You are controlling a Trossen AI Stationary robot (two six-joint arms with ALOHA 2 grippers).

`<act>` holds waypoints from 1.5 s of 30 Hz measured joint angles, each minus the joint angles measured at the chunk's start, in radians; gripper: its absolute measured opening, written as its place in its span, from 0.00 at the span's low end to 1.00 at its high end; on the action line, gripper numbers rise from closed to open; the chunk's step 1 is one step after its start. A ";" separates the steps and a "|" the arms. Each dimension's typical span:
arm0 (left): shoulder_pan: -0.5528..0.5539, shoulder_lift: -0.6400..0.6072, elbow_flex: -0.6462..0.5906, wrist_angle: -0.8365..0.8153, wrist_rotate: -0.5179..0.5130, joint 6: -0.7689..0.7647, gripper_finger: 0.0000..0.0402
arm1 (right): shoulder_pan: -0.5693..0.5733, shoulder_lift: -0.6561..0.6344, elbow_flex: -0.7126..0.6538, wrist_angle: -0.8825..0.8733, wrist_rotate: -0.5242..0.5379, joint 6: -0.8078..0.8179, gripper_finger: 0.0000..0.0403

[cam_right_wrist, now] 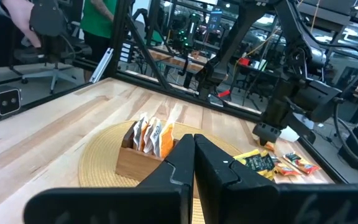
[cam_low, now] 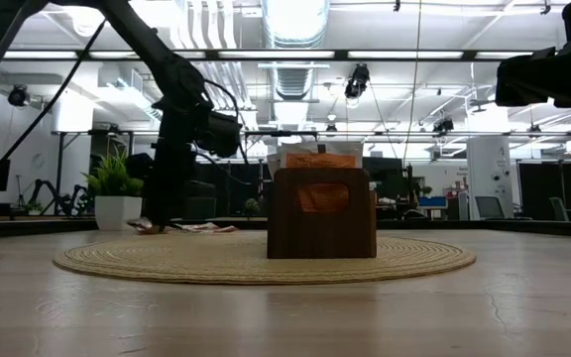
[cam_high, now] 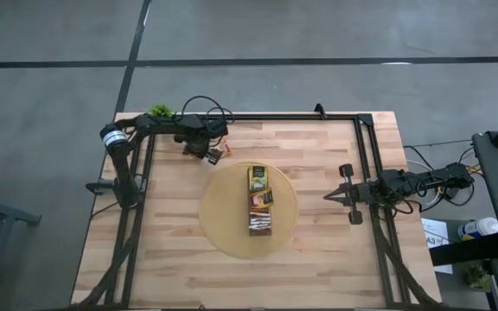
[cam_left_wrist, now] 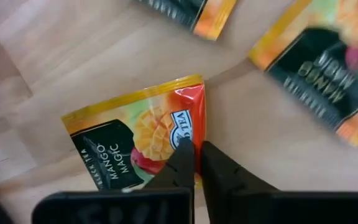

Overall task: Pick & Place Tea
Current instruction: Put the left orange tea bag into the middle section of the wooden organizer

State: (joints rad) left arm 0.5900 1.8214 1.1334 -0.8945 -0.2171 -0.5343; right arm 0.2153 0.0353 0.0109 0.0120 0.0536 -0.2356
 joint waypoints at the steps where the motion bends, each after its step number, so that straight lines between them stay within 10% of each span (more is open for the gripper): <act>1: 0.000 -0.002 -0.001 -0.012 0.001 0.011 0.02 | 0.000 0.000 0.000 0.000 0.000 0.000 0.02; 19: -0.177 -0.189 0.005 -0.059 0.018 0.449 0.00 | 0.000 0.000 0.000 0.000 0.000 0.000 0.02; 45: -0.552 -0.201 0.156 0.107 -0.119 1.823 0.00 | 0.000 0.000 0.000 0.000 0.000 0.000 0.02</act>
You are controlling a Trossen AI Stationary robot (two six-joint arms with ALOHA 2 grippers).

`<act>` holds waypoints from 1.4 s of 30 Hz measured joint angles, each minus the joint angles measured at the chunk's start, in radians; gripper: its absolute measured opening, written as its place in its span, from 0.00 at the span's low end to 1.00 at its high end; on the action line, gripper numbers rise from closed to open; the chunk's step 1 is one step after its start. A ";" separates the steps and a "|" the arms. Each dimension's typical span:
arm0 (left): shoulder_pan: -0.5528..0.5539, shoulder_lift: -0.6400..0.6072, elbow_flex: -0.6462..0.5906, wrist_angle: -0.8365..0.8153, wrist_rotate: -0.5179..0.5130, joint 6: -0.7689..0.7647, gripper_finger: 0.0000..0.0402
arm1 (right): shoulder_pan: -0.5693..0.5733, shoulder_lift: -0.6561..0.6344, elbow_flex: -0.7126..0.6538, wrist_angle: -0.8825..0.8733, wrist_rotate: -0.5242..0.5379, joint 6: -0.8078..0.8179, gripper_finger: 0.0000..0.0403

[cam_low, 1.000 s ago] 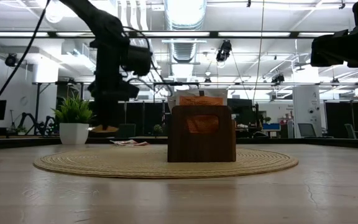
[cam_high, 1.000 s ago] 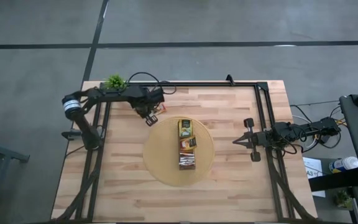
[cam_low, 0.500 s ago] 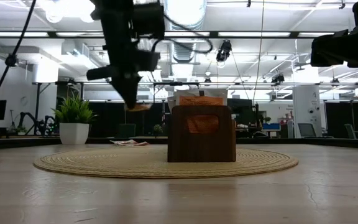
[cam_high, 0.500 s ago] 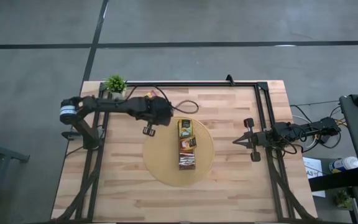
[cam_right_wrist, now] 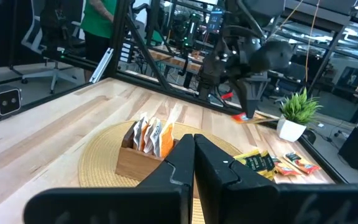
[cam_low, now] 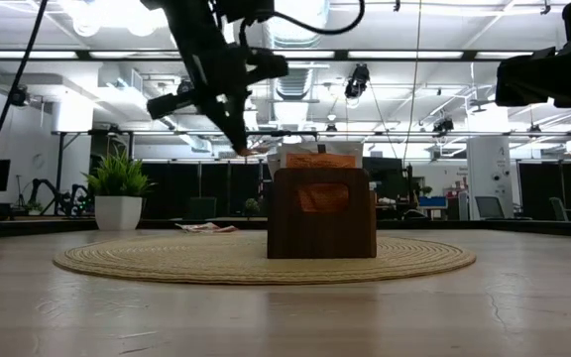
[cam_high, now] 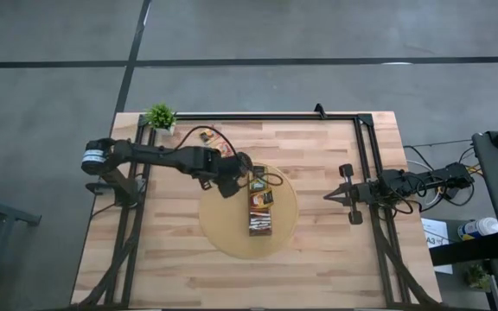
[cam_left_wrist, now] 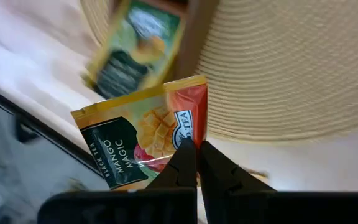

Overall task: Pick & Place Tea
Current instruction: Put the left orange tea bag into the middle section of the wooden organizer

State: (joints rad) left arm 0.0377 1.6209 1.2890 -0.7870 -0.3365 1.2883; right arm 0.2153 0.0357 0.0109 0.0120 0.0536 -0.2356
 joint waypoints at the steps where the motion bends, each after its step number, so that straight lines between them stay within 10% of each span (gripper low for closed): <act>1: -0.005 0.002 0.000 0.021 0.002 0.030 0.00 | 0.000 0.000 0.000 0.000 0.000 0.000 0.02; 14: -0.042 0.029 0.000 0.263 0.187 0.299 0.00 | 0.000 0.000 0.000 0.000 0.000 0.000 0.02; 42: -0.101 0.246 -0.001 0.380 0.179 0.598 0.00 | 0.000 0.000 0.000 0.000 0.000 0.000 0.02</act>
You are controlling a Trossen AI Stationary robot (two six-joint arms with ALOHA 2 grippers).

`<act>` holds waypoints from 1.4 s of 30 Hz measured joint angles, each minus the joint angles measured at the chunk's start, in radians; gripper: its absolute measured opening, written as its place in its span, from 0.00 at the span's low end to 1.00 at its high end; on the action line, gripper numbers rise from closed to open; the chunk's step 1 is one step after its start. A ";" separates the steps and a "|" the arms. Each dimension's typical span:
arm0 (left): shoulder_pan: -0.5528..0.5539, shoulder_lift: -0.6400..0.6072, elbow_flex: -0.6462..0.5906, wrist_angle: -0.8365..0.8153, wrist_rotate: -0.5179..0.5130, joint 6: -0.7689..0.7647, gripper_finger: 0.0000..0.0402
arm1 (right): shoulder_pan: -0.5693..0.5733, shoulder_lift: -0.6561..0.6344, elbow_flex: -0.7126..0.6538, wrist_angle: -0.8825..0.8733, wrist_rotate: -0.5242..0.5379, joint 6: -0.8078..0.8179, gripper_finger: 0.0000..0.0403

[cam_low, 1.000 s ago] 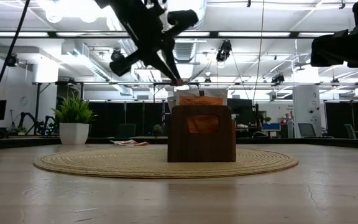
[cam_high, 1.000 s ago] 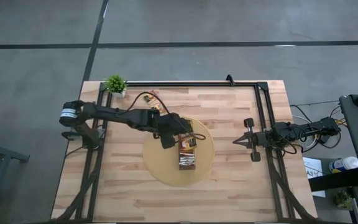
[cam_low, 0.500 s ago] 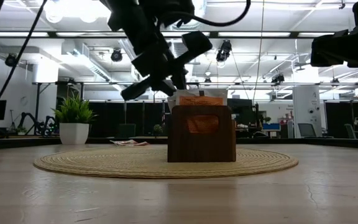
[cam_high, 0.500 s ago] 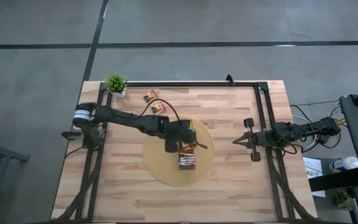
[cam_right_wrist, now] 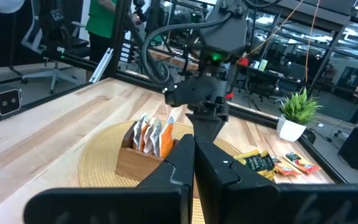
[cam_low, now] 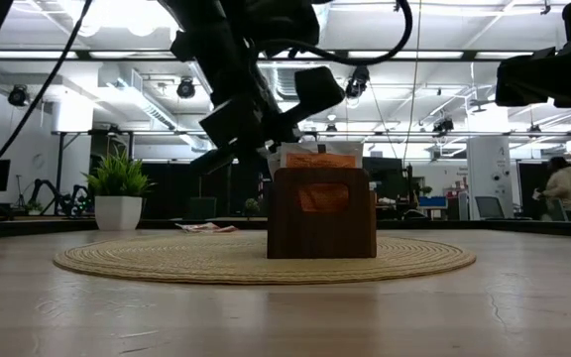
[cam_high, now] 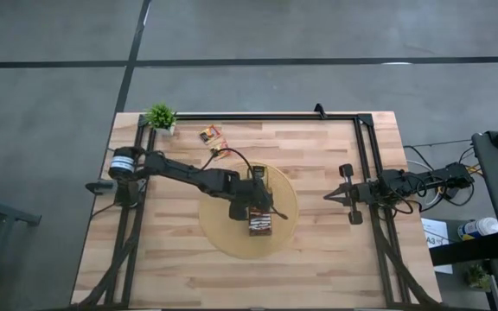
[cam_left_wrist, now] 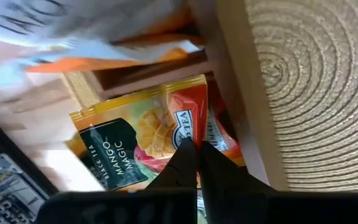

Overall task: Pick & Place Tea
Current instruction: Put the left orange tea bag into the middle section of the wooden organizer, then put the bottom orange tea bag into the middle section of the wooden organizer

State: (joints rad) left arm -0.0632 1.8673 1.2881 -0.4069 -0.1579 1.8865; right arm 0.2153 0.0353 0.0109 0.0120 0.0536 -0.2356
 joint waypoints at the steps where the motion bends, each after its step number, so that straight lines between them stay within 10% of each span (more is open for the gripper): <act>1: -0.001 0.002 0.000 -0.001 -0.009 -0.002 0.00 | 0.000 0.000 0.000 0.000 0.000 0.000 0.02; 29: -0.009 -0.006 0.000 -0.004 -0.030 -0.172 0.47 | 0.000 0.000 0.000 0.000 0.000 0.000 0.02; 42: -0.045 -0.034 0.002 -0.072 -0.300 -0.230 0.56 | 0.000 0.000 0.000 0.000 0.000 0.000 0.02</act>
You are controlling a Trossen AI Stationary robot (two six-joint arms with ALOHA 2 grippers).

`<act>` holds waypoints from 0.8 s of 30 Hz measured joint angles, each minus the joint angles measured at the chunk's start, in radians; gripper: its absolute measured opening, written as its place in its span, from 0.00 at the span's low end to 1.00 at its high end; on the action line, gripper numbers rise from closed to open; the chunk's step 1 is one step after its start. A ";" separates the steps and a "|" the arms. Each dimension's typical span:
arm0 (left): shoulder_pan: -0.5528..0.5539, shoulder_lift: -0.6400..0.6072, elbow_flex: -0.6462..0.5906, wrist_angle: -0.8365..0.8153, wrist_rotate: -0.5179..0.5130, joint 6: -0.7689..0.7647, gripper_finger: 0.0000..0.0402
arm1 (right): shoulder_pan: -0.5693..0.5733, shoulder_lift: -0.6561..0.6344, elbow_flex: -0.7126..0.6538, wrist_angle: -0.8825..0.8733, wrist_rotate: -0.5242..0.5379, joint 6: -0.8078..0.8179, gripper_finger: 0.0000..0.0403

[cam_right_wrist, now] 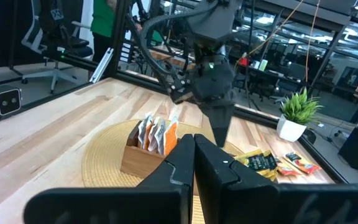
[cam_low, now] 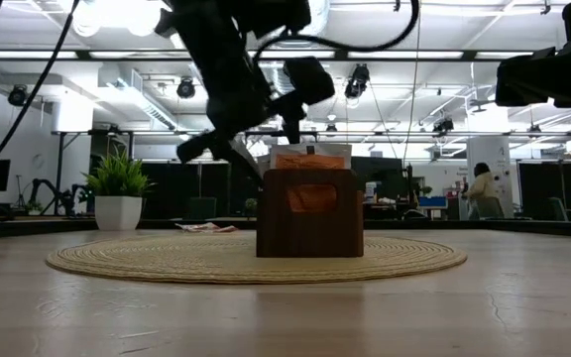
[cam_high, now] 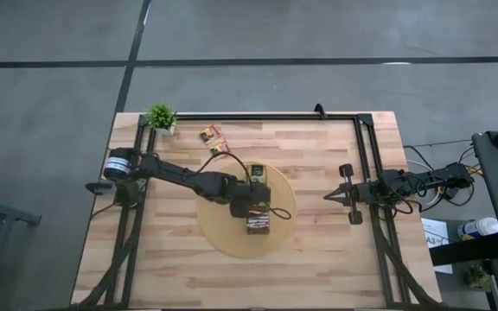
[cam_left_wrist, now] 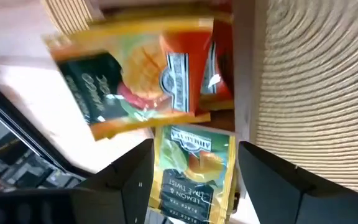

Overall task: Pick & Place Tea
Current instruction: Put the bottom orange tea bag into the middle section of the wooden organizer

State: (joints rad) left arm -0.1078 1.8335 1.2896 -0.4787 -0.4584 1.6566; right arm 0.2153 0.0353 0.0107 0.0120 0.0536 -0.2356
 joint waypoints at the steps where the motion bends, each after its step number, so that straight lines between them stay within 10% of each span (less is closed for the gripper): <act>1: -0.005 -0.005 0.000 -0.010 0.008 -0.002 0.56 | 0.000 0.000 0.000 0.000 0.000 0.000 0.02; 9: -0.038 -0.060 0.017 -0.031 -0.084 -0.139 0.56 | 0.000 0.000 0.000 0.000 0.000 0.000 0.02; 24: 0.079 -0.307 0.017 -0.148 -0.181 -0.912 0.56 | 0.000 0.000 0.000 0.000 0.000 0.000 0.02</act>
State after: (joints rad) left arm -0.0290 1.5270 1.3067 -0.6267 -0.6392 0.7444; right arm 0.2153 0.0353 0.0105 0.0120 0.0536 -0.2356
